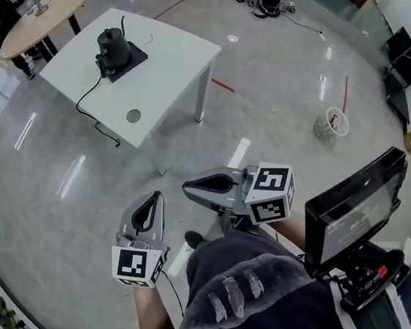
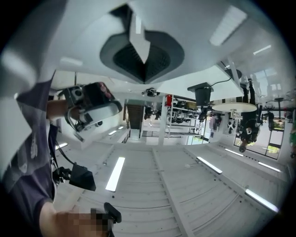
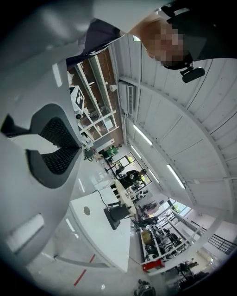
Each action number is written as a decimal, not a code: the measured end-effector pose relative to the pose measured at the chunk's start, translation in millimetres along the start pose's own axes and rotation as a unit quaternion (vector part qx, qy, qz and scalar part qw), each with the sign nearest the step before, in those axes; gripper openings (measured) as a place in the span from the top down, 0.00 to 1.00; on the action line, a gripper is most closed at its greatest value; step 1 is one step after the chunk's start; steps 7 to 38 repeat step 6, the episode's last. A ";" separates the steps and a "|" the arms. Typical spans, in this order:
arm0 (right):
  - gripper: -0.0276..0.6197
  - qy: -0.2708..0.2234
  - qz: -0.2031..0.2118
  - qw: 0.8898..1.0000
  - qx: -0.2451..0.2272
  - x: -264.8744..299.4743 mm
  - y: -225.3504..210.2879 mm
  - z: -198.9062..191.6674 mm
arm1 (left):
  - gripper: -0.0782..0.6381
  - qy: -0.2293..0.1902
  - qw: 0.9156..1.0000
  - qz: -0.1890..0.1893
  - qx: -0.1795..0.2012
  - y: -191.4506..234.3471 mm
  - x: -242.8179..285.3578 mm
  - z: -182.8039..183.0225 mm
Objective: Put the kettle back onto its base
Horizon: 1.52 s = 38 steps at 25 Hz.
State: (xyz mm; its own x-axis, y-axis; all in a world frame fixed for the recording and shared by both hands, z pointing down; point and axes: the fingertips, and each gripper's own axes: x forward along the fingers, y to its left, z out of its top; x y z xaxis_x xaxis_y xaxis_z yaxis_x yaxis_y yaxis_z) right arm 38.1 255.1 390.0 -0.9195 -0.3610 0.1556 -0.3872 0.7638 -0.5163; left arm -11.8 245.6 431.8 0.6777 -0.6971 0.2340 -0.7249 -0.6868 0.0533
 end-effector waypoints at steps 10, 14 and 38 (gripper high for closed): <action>0.96 -0.037 -0.021 0.999 0.000 -47.0 -13.9 10.2 | 0.89 -0.002 0.999 -0.041 0.033 -43.9 29.2 23.5; 0.96 -0.037 -0.021 0.999 0.000 -47.0 -13.9 10.2 | 0.89 -0.002 0.999 -0.041 0.033 -43.9 29.2 23.5; 0.96 -0.037 -0.021 0.999 0.000 -47.0 -13.9 10.2 | 0.89 -0.002 0.999 -0.041 0.033 -43.9 29.2 23.5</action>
